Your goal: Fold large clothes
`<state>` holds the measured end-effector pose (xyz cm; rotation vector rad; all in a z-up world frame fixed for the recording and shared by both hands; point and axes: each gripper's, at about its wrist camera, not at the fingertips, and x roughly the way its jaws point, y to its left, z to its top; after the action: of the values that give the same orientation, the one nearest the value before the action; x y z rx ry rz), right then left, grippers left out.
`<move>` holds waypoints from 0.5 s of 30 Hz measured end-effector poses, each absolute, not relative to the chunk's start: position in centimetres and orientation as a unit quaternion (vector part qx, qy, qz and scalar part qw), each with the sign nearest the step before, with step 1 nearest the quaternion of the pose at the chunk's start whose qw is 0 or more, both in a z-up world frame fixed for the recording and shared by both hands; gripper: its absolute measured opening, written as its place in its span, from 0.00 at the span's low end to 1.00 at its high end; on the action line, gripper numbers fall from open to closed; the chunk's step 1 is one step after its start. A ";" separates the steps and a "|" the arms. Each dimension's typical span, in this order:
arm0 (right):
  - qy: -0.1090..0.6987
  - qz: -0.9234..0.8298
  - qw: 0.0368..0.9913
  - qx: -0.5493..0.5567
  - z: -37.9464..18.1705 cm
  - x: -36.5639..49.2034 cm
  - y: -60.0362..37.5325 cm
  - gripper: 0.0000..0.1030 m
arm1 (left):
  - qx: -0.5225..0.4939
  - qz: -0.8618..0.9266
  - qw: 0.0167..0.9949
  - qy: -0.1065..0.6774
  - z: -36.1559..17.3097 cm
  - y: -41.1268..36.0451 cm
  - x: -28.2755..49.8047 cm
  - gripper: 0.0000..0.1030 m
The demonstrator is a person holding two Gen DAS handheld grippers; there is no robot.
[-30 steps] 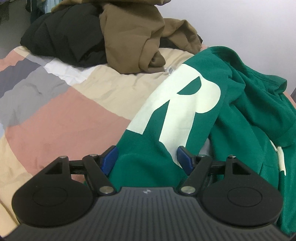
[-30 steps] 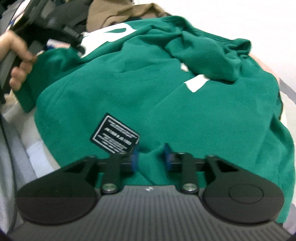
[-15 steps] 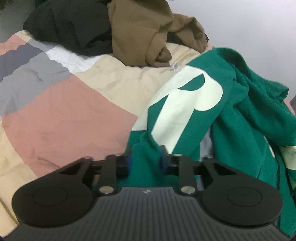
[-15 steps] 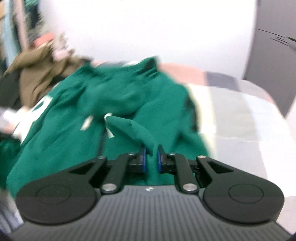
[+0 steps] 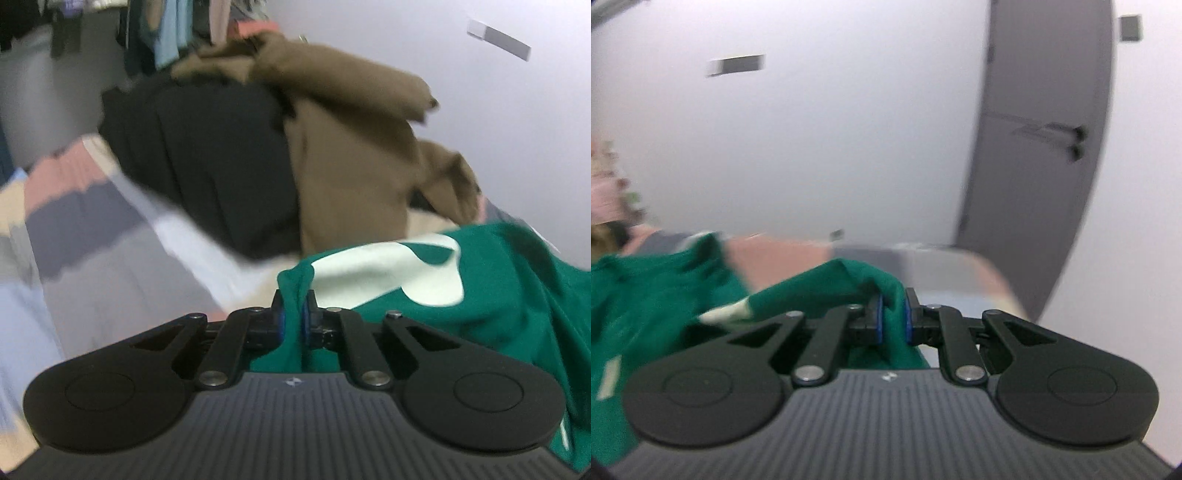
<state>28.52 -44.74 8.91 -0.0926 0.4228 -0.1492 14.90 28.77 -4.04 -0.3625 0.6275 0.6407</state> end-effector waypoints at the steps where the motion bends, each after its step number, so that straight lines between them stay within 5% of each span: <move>1: 0.204 -0.092 0.974 -0.046 8.9 29.6 -46.0 0.13 | -0.169 0.316 0.885 0.297 -3.8 29.5 15.8 0.10; 15: 0.251 -0.249 0.936 -0.018 -3.9 41.5 -60.0 0.13 | -0.145 0.377 0.857 0.319 -10.3 37.0 25.6 0.12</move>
<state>41.53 -60.01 -3.87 -0.0360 0.5121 -0.5080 25.60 37.02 -10.30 -0.3054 0.6693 0.7925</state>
